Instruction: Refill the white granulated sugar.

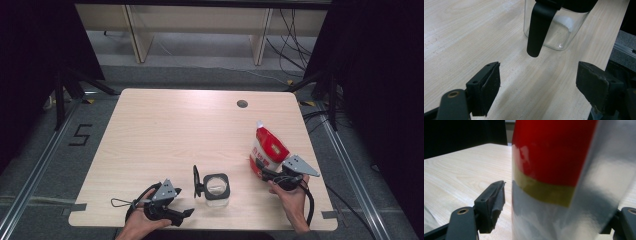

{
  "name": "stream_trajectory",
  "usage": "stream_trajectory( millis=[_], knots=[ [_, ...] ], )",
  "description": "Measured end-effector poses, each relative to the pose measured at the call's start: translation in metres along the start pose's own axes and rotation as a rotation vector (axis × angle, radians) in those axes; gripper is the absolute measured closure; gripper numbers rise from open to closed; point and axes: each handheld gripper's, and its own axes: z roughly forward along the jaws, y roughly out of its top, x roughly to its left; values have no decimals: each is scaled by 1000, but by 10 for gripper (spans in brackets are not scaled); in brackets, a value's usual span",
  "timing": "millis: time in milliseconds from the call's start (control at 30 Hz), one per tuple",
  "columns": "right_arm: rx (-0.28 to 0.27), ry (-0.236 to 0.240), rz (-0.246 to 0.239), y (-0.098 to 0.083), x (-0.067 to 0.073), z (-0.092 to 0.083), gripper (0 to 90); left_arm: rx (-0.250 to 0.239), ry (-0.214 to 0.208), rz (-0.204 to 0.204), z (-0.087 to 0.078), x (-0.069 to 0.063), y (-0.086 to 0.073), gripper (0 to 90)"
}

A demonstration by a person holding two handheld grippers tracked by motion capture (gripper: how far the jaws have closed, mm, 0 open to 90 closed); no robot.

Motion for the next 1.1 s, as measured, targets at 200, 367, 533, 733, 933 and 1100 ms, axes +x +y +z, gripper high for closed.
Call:
stream_trajectory(
  millis=[200,367,533,733,933,1100],
  knots=[
    [-29,-22,-9,0,0,3,272,10,3,9,0,0,0,193],
    [-28,-33,0,-1,0,5,282,-5,2,-29,1,-3,-1,193],
    [-57,-44,-33,-2,-2,9,302,-3,-10,-35,1,-3,0,193],
    [-69,-40,-7,-4,-1,14,338,9,-7,-21,0,-2,0,194],
    [-68,-31,25,-4,0,14,395,-7,1,-27,0,-3,0,194],
    [-65,-41,18,-4,0,14,413,-4,4,-23,0,-3,0,194]
  ],
)
